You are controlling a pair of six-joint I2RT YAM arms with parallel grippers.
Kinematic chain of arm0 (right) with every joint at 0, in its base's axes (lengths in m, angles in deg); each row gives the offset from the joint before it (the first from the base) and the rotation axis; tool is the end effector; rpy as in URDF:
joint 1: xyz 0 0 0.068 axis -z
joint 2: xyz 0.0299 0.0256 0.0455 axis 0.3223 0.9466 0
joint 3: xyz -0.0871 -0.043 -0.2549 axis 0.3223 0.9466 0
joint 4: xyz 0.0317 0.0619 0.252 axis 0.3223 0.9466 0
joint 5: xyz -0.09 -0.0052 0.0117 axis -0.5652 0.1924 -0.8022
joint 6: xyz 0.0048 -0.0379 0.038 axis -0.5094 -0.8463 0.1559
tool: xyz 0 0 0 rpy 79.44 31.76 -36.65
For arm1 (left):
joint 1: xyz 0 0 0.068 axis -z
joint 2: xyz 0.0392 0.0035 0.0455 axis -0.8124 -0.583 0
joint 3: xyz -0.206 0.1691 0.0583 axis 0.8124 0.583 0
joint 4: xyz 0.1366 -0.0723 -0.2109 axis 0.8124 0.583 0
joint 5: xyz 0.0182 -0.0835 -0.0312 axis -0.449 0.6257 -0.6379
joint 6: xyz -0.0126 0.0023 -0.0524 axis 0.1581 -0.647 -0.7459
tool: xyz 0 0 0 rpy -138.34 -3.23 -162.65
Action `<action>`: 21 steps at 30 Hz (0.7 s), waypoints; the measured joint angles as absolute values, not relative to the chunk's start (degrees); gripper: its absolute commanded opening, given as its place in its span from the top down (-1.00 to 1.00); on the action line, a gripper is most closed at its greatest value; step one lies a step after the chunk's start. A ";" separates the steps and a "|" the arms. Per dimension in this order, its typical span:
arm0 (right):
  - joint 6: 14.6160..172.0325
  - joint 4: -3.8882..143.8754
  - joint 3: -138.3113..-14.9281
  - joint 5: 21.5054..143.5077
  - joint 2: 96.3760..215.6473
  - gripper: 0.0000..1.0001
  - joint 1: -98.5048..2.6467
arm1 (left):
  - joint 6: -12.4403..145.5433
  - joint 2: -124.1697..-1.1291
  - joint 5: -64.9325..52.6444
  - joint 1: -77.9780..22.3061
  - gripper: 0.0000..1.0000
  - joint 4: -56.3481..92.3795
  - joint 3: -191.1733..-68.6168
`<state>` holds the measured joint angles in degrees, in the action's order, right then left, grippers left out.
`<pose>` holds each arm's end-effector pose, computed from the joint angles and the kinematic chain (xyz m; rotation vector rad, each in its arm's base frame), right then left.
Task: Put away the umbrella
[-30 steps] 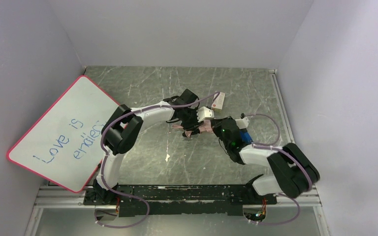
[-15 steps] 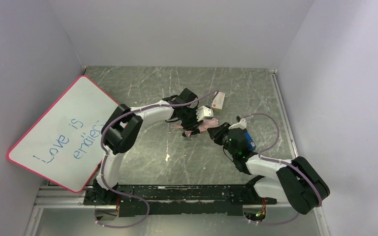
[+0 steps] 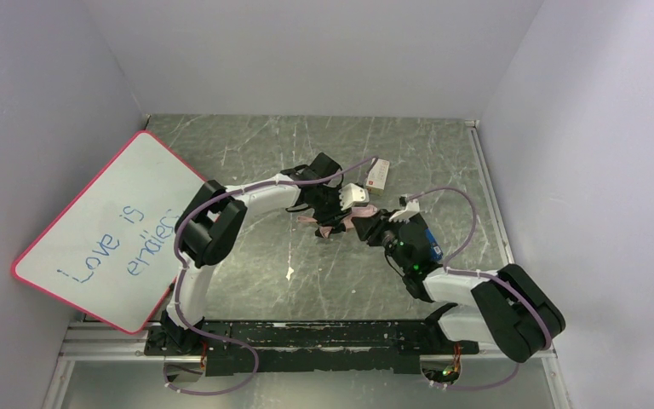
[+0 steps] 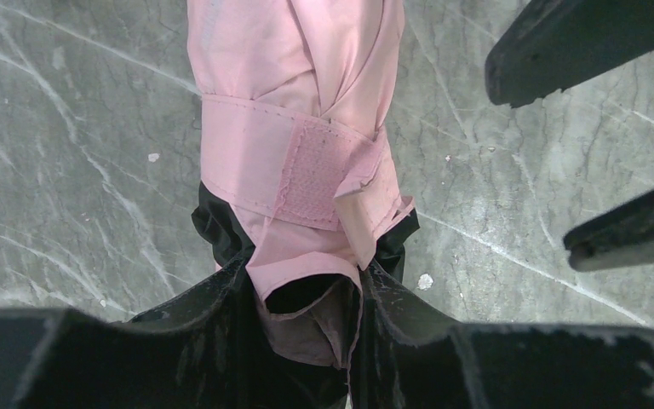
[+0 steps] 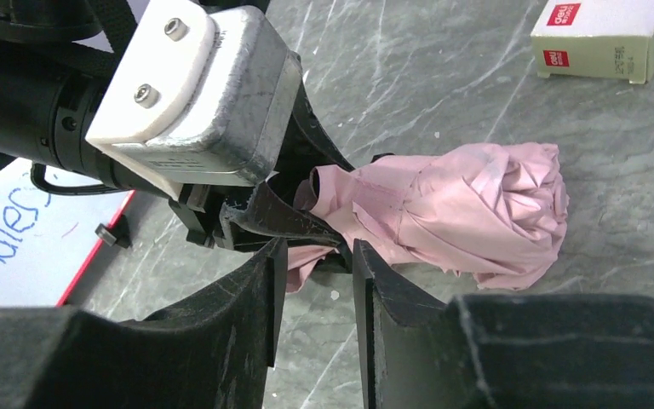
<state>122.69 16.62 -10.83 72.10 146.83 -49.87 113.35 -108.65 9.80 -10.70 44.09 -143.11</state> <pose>0.1841 0.1089 0.1585 0.1176 1.8003 0.8126 0.3115 -0.3172 0.1510 1.7586 1.9047 -0.6043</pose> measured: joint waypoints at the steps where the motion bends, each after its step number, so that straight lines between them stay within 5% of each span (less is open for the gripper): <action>1: 122.10 16.54 -10.85 72.32 146.70 0.24 -49.87 | 113.33 -108.58 9.80 -10.70 0.90 44.02 -143.00; 10: 120.49 22.92 -10.61 70.31 136.97 0.24 -49.87 | 112.59 -107.21 10.44 -10.70 0.85 43.74 -141.97; 12: 120.51 25.32 -10.46 69.17 133.37 0.24 -49.87 | 111.85 -106.64 11.24 -10.70 -0.86 44.28 -141.45; 21: 120.81 40.03 -10.29 63.27 118.31 0.23 -49.87 | 108.92 -103.69 16.99 -11.09 -0.99 46.51 -138.04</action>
<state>120.81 40.03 -10.29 63.27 118.31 -49.87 108.92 -103.69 16.99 -11.09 46.51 -138.04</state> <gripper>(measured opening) 0.383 0.994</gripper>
